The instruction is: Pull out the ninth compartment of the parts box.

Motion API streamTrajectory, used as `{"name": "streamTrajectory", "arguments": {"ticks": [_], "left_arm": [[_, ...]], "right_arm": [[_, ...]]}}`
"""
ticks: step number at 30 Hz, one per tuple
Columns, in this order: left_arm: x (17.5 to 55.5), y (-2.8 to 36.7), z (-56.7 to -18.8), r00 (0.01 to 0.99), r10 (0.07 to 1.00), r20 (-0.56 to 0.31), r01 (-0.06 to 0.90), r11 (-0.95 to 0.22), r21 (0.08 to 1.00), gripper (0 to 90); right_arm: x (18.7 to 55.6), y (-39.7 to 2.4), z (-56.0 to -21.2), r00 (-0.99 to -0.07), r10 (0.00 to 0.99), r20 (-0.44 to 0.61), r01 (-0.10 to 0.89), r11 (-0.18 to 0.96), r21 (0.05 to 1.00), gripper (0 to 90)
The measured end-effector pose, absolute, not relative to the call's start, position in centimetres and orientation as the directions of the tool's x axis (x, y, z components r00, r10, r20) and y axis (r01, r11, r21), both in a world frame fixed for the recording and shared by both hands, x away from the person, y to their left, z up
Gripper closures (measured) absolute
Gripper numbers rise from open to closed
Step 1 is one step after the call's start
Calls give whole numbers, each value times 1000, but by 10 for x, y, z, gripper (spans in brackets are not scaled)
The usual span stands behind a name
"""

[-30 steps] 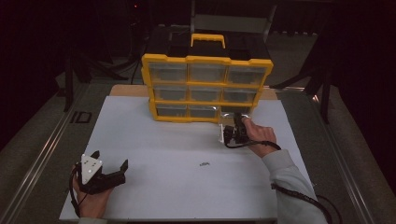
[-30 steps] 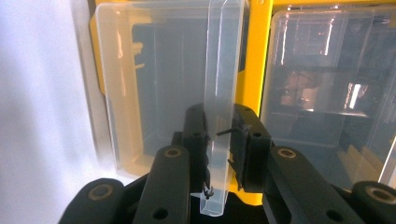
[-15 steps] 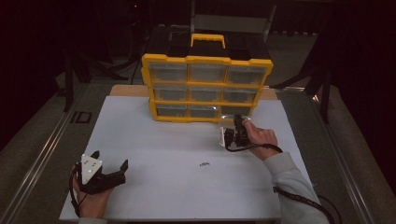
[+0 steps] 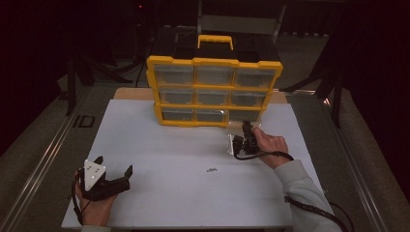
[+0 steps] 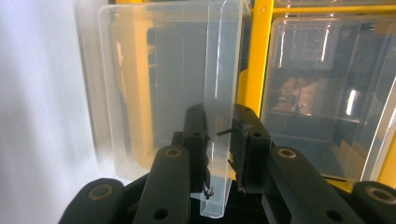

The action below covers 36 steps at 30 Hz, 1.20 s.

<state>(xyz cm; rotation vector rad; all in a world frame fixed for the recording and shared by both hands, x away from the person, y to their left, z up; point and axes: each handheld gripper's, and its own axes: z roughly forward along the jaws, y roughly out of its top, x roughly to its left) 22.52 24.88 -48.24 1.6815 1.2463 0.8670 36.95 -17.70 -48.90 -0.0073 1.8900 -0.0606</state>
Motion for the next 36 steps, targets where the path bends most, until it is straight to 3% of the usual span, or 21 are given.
{"name": "streamTrajectory", "arguments": {"ticks": [36], "left_arm": [[225,248,-483,263,964,45,376,-145,915,4]], "right_arm": [[351,-182,-489,-323,-10,-946,0,1000,-10,741]]}}
